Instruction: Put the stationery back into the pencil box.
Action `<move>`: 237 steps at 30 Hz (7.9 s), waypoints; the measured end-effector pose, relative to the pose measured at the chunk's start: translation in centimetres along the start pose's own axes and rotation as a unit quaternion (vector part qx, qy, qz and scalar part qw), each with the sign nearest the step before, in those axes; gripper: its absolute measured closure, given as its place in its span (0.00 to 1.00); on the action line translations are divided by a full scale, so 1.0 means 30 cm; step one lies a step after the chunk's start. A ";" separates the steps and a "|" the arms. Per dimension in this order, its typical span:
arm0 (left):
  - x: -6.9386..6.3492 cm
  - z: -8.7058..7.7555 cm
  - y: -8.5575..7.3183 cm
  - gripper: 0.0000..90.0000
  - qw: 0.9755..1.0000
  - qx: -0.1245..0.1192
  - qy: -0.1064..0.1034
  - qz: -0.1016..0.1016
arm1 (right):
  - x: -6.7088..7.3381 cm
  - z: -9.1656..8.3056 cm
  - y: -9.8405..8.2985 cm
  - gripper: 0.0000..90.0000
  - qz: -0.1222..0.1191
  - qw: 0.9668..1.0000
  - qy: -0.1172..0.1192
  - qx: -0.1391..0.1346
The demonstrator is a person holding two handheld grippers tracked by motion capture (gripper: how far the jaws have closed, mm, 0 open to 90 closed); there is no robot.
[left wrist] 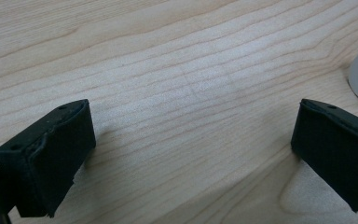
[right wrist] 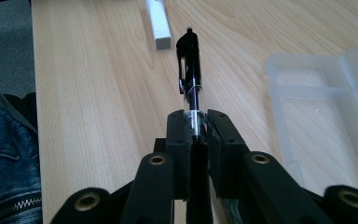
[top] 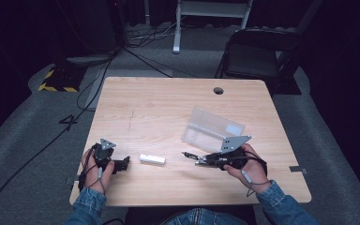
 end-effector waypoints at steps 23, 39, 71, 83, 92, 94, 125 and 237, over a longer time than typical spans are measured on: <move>-0.001 0.000 0.000 0.00 1.000 0.000 -0.001 -0.002 | -0.181 -0.071 -0.019 0.88 0.036 0.999 -0.037 0.000; -0.001 0.000 0.000 0.00 1.000 0.000 -0.001 -0.002 | -0.293 -0.064 -0.093 0.88 0.060 0.995 -0.075 0.019; -0.001 0.000 0.000 0.00 1.000 0.000 -0.001 -0.002 | -0.379 -0.024 -0.166 0.88 0.074 0.990 -0.117 0.039; -0.001 0.000 0.000 0.00 1.000 0.000 -0.001 -0.002 | -0.377 -0.012 -0.172 0.88 0.068 0.989 -0.125 0.049; -0.001 0.000 0.000 0.00 1.000 0.000 -0.001 -0.001 | -0.386 -0.019 -0.176 0.78 0.059 0.986 -0.146 0.056; -0.001 0.000 0.000 0.00 1.000 0.000 -0.001 -0.002 | -0.385 -0.020 -0.175 0.78 0.058 0.986 -0.148 0.055; -0.001 0.000 0.000 0.00 1.000 0.000 -0.001 -0.002 | -0.324 -0.022 -0.223 0.93 0.095 0.987 -0.094 0.089; -0.001 0.000 0.000 0.00 1.000 0.000 -0.001 -0.002 | -0.107 0.129 -0.136 0.55 0.074 0.993 -0.014 0.088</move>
Point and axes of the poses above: each handheld gripper's, and its own axes: z roughly forward along the jaws, y roughly out of its top, x roughly to its left, the point moved 8 cm from there along z, roughly forward along the jaws, and after that the axes turned 11 degrees about y, right-handed, at the moved point
